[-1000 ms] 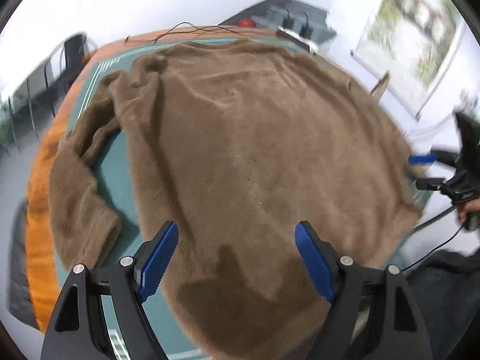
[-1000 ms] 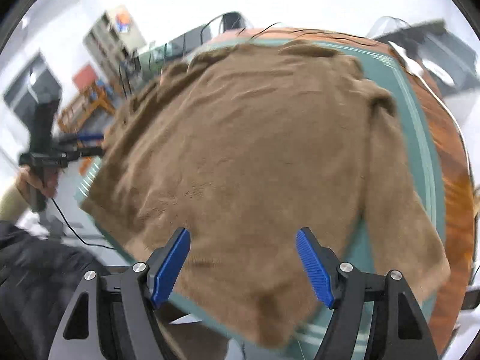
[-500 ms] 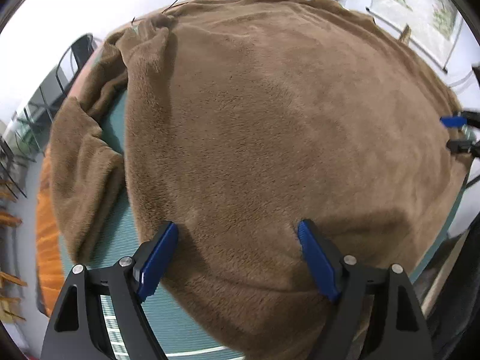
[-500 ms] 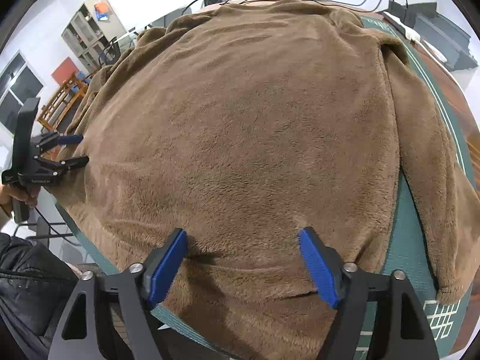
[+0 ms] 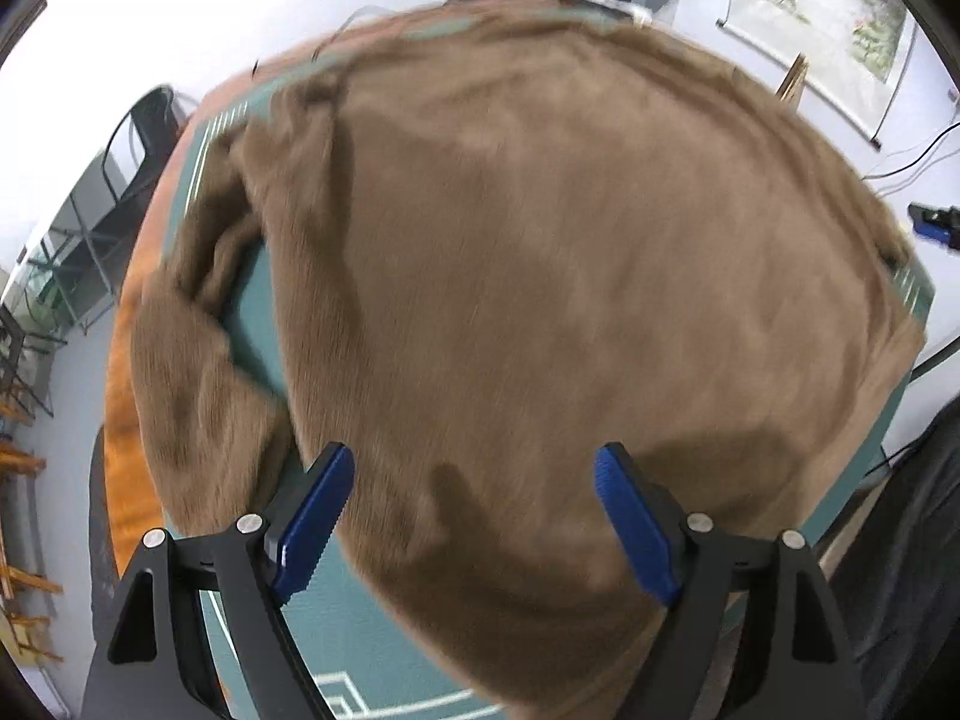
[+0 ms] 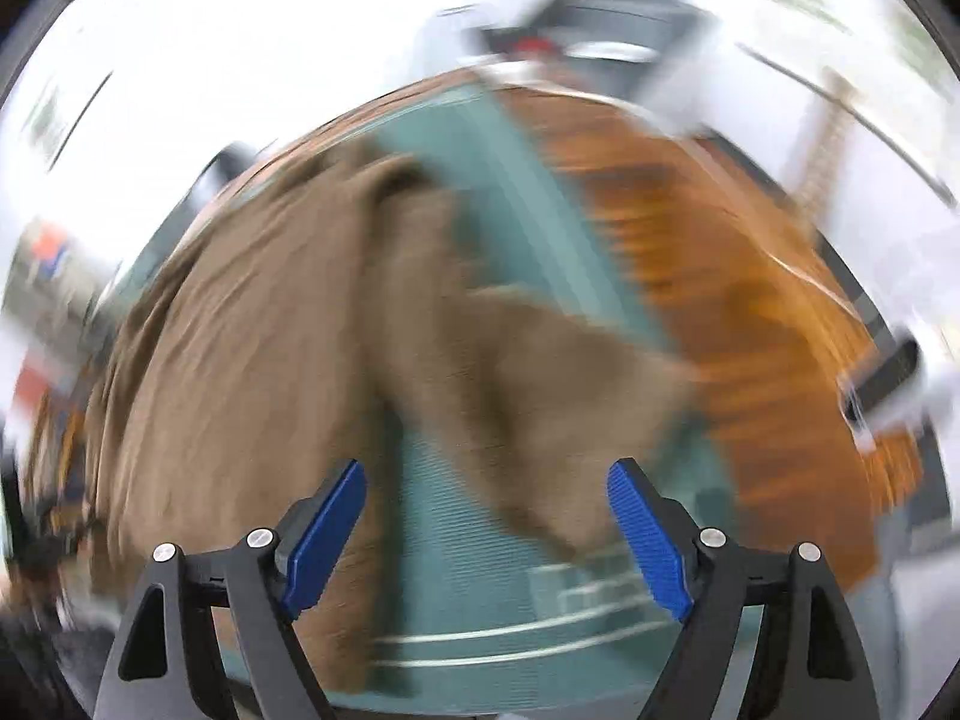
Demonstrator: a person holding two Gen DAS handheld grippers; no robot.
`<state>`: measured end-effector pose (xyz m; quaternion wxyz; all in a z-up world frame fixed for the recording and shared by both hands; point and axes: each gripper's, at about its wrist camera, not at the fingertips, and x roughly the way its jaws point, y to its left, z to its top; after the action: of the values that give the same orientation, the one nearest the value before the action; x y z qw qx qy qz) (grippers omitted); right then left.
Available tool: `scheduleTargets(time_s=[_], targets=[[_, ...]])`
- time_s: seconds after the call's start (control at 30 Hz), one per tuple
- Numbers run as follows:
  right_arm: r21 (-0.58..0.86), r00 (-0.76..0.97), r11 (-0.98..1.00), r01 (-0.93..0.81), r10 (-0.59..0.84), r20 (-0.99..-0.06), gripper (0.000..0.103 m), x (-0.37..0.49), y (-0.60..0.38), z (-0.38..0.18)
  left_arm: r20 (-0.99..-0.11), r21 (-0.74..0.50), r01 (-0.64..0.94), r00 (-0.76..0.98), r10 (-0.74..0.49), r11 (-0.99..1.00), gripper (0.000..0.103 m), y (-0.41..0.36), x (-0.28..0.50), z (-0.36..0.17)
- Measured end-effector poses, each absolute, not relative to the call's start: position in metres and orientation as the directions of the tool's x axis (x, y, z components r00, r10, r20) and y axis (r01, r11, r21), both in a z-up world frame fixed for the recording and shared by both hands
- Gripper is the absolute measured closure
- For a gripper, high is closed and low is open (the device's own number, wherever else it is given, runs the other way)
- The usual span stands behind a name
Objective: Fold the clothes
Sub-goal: 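Grasp a sleeve cuff with the right gripper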
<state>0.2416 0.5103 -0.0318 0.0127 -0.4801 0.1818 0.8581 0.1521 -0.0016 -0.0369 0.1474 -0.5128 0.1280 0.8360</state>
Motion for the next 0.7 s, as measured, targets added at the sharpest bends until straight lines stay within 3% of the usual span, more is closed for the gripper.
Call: scheduleTargets(time_s=[0.1,0.17,0.7], targets=[[0.367,-0.556,-0.885,-0.287,-0.158,-0.816,0.037,0.247,0.544,-0.034,-0.870,0.033,-0.396,-0.464,0.169,-0.918,0.017,0.015,0.149,-0.018],[0.386,-0.563,-0.872,-0.302,-0.164,-0.810,0.041,0.246,0.552,-0.036,-0.853,0.005,-0.408,-0.478,0.209,-0.913,0.017,0.021,0.143,-0.012],[0.508,-0.574,-0.792,-0.339,-0.253,-0.778,0.054,0.213,0.544,-0.076,-0.813,-0.123,-0.320,-0.511,0.280,-0.939,0.017,0.063,0.111,0.015]])
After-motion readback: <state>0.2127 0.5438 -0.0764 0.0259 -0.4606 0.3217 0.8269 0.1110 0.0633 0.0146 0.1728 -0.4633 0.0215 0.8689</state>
